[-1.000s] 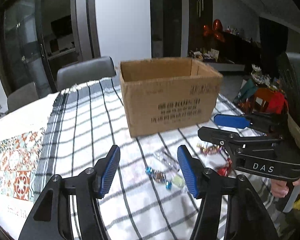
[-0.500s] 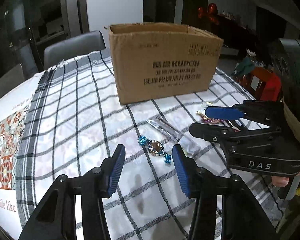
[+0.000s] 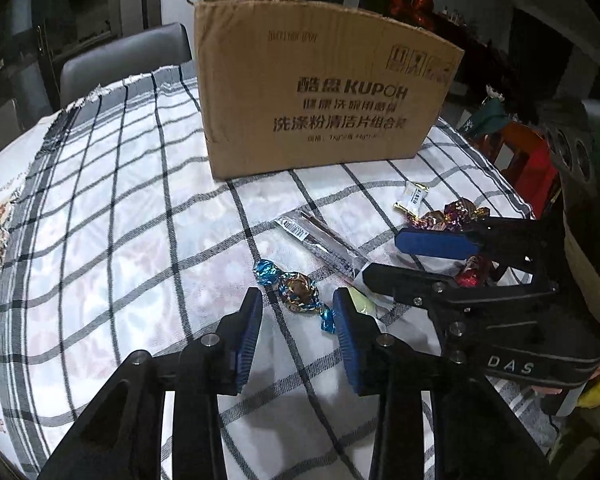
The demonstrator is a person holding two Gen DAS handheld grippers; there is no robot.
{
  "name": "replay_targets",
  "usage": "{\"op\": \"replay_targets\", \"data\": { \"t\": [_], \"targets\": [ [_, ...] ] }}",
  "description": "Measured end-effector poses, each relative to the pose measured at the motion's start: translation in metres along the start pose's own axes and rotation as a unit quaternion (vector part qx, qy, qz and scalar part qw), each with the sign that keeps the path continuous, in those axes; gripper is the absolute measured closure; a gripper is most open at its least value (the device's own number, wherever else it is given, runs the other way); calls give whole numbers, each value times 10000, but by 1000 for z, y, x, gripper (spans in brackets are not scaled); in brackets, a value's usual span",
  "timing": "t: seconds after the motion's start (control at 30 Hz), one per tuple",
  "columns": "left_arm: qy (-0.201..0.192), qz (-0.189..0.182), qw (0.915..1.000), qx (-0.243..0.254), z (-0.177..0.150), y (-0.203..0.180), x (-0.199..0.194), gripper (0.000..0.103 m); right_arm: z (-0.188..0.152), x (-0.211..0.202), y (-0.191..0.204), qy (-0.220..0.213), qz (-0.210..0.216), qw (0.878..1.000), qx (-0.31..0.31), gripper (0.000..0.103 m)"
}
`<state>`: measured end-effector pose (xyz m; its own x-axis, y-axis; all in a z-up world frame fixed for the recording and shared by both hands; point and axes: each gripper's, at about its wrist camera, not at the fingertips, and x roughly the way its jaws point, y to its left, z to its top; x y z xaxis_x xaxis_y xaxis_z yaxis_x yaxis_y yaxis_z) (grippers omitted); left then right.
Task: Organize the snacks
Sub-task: 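Grasp the blue foil sweet with the left tool while the right tool grasps the clear-wrapped bar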
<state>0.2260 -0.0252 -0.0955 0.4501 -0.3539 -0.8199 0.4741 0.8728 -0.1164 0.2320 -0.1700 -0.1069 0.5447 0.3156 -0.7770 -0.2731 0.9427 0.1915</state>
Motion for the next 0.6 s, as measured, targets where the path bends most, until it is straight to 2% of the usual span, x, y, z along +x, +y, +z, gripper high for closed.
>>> {"op": "replay_targets", "data": {
  "t": [0.17,0.6],
  "targets": [
    [110,-91,9997,-174,4,3,11,70,2,12,-2,97,59,9999,66,67],
    [210,-96,9988,-441,6,9,28,74,4,23,-7,184,186,9996,121,71]
  ]
}}
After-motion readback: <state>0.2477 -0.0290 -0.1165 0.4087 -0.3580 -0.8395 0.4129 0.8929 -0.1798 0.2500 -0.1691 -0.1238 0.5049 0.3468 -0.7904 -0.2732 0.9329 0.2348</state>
